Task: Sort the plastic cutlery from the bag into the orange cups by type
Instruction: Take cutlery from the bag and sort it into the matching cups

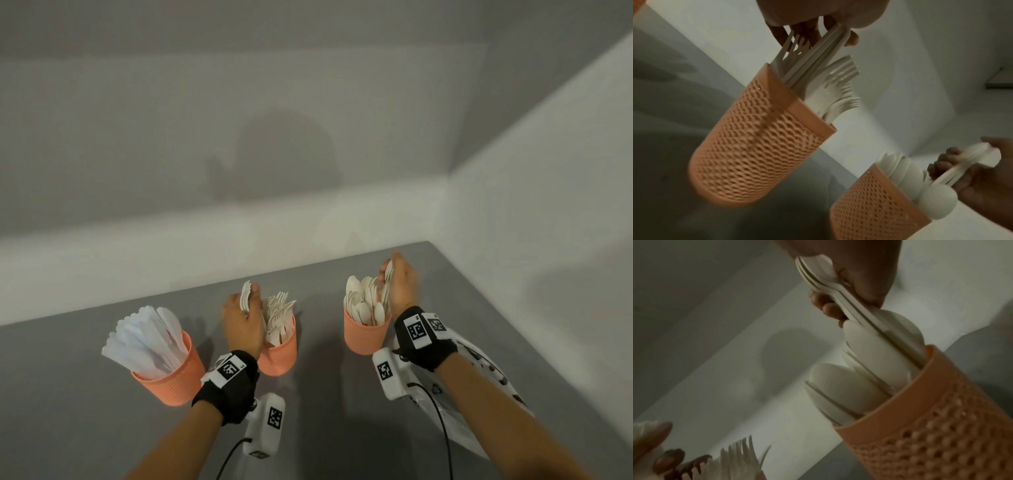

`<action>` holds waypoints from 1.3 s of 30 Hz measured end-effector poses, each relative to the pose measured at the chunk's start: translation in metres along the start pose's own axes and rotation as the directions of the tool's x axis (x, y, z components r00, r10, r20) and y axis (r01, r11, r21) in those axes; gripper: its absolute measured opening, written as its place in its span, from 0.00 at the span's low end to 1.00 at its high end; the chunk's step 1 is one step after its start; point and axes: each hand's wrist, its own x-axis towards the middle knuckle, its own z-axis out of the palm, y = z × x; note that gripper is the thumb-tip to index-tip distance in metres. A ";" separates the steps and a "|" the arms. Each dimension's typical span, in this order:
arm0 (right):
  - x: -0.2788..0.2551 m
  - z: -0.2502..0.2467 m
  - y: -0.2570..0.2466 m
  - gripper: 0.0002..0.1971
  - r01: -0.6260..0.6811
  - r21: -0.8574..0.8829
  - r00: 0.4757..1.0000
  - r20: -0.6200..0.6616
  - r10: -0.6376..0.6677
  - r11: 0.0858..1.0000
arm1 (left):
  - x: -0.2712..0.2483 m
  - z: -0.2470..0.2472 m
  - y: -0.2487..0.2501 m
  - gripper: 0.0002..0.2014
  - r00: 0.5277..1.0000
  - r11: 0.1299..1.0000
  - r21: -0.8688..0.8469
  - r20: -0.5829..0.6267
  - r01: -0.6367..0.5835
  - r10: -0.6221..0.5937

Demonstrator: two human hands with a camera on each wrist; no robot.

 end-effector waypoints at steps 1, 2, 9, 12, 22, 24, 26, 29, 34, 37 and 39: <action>0.001 -0.001 0.003 0.17 0.061 -0.054 0.998 -0.001 -0.061 0.997 | -0.001 0.000 -0.001 0.30 1.000 0.999 0.045 0.019 -0.025 0.024; 0.001 -0.003 0.008 0.16 0.132 -0.131 0.991 0.009 -0.132 0.983 | -0.003 -0.001 0.000 0.30 0.998 0.995 0.084 0.042 -0.053 0.050; -0.004 -0.015 0.028 0.15 0.495 -0.585 0.864 0.255 -0.434 0.643 | -0.010 -0.007 -0.010 0.19 0.963 0.968 0.164 0.221 -0.191 0.152; -0.010 -0.006 0.023 0.24 0.623 -0.635 0.768 0.390 -0.507 0.456 | -0.007 -0.009 -0.008 0.23 0.917 0.904 0.238 0.272 -0.356 0.290; -0.007 -0.007 0.020 0.50 0.544 -0.839 0.839 0.544 -0.002 -0.021 | -0.009 -0.014 0.000 0.57 0.740 0.641 0.485 0.641 -0.595 0.202; -0.009 -0.007 0.019 0.49 0.551 -0.833 0.834 0.551 0.028 -0.046 | -0.011 -0.012 0.002 0.58 0.722 0.563 0.540 0.674 -0.626 0.156; -0.011 -0.006 0.019 0.50 0.555 -0.829 0.831 0.555 0.017 -0.074 | -0.009 -0.009 0.003 0.56 0.805 0.549 0.647 0.589 -0.528 0.080; -0.014 -0.006 0.020 0.46 0.568 -0.815 0.822 0.570 0.022 -0.111 | -0.008 -0.001 0.004 0.51 0.855 0.661 0.637 0.519 -0.396 0.012; -0.015 -0.002 0.017 0.30 0.555 -0.823 0.832 0.553 0.057 -0.121 | -0.013 0.011 0.006 0.40 0.809 0.700 0.571 0.588 -0.428 0.015; -0.014 -0.002 0.016 0.35 0.550 -0.824 0.835 0.544 0.082 -0.136 | -0.015 0.016 0.008 0.43 0.829 0.598 0.667 0.560 -0.445 -0.007; -0.014 -0.001 0.015 0.32 0.547 -0.823 0.837 0.538 0.099 -0.150 | -0.016 0.016 0.012 0.39 0.850 0.500 0.743 0.526 -0.444 -0.027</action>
